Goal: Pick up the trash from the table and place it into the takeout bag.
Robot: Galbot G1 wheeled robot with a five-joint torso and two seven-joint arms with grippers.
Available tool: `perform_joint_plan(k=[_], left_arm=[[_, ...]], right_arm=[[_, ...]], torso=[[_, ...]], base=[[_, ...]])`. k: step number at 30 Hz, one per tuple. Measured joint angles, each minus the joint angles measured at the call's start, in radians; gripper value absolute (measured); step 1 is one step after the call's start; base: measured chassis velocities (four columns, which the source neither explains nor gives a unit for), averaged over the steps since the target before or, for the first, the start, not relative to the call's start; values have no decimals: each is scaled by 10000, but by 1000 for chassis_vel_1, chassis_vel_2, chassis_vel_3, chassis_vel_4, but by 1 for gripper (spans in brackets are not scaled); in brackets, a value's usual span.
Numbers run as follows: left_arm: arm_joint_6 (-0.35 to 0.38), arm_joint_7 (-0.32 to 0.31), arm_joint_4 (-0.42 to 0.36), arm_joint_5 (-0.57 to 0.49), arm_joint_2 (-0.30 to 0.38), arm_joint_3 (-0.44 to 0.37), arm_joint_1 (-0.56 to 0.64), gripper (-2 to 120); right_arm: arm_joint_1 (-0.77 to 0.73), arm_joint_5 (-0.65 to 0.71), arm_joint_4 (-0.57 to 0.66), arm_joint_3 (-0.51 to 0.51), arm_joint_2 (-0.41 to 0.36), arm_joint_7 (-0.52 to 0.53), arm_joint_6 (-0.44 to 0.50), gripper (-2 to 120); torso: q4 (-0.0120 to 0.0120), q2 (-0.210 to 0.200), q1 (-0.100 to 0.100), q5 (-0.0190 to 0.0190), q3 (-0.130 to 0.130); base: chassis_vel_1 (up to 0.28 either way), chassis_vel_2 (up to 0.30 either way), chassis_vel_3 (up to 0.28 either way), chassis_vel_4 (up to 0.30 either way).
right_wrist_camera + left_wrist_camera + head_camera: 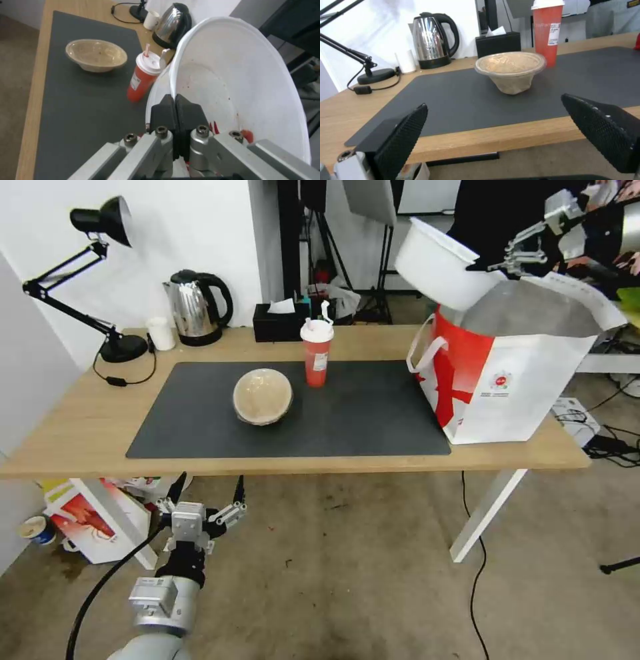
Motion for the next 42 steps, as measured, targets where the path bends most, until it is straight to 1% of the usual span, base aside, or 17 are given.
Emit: perform_joint_plan(k=[21,32,42], left_arm=[[0,0,0,0,0,0,0,100],[0,0,0,0,0,0,0,100],[0,0,0,0,0,0,0,100]], right_arm=[[-726,23,-15,680,-686,31,58,0],[-1627,-17,221,1400,-1033,29,114,0],[-2178,-25,428,1744,-1155,30,123,0]], torso=[[-1,0,0,-2,0],[-3,0,0,-1,0],[-1,1,0,-1,0]], base=[[0,0,0,0],[0,0,0,0],[0,0,0,0]])
